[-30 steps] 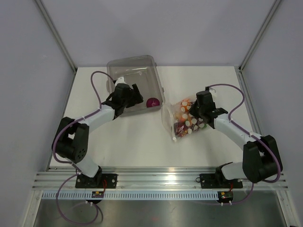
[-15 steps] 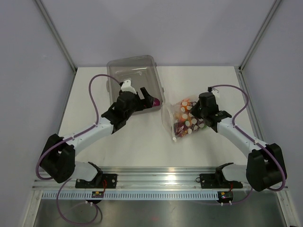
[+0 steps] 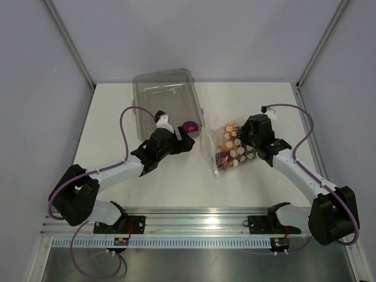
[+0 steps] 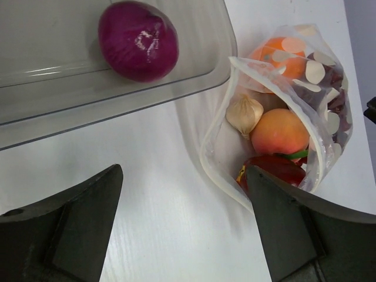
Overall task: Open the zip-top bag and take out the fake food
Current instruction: Place the fake fruit in the bin, then pick up the fake fruit from the zipper food storage bag.
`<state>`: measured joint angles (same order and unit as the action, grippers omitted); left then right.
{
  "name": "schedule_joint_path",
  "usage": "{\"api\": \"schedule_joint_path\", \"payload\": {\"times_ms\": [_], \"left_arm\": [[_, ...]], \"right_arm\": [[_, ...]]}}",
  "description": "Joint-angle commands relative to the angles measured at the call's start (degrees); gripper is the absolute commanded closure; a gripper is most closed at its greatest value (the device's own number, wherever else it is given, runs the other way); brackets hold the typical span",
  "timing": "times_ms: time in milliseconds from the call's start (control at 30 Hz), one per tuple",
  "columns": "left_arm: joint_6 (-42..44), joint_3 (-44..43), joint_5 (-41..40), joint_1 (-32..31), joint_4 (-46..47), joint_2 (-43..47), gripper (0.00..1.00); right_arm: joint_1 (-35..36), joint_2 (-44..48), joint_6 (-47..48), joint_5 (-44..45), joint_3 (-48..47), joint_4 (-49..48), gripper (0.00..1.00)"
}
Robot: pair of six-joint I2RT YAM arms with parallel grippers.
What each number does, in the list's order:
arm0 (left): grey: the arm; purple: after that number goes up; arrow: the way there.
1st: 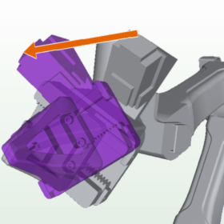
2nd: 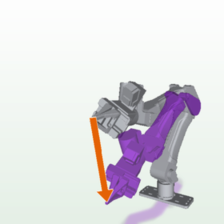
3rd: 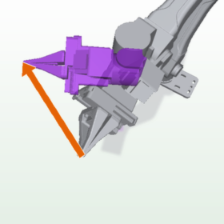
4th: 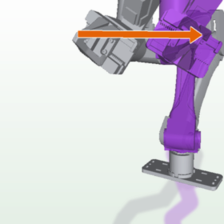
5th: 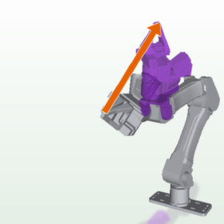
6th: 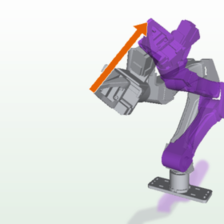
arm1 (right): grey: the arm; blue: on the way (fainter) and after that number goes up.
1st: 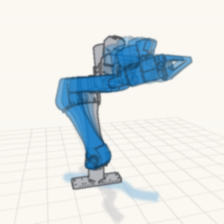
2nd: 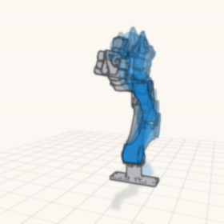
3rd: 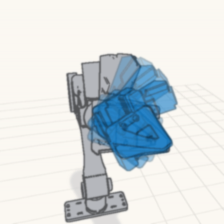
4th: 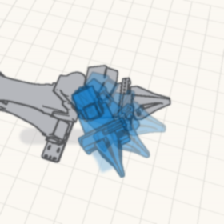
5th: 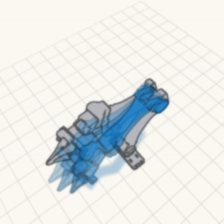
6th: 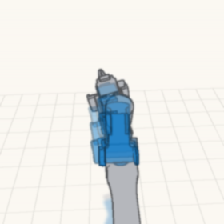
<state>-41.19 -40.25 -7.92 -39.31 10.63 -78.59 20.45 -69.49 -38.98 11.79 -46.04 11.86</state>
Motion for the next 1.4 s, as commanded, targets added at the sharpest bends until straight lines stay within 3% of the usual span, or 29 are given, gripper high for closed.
{"api": "schedule_joint_path", "payload": {"times_ms": [0, 633, 1033, 1367], "left_arm": [[-0.65, 0.44, 2.30, -1.20, 7.64, -1.74, 0.13], [-0.29, -2.64, 7.13, -5.60, 14.68, -11.32, 0.23], [-0.91, -7.65, 10.47, -6.92, 15.91, -16.60, 0.21], [-2.49, -11.69, 13.55, -7.62, 17.58, -22.22, 0.21]], "right_arm": [[-0.32, 1.20, 1.36, 2.97, 0.07, -0.52, 0.57], [-0.58, 0.85, 0.49, 7.10, -0.63, 2.12, 0.50], [-0.94, 3.13, -3.64, 4.04, 1.56, 5.28, 0.47], [-0.93, 11.13, -8.21, 0.69, 6.05, 7.47, 0.43]]}}
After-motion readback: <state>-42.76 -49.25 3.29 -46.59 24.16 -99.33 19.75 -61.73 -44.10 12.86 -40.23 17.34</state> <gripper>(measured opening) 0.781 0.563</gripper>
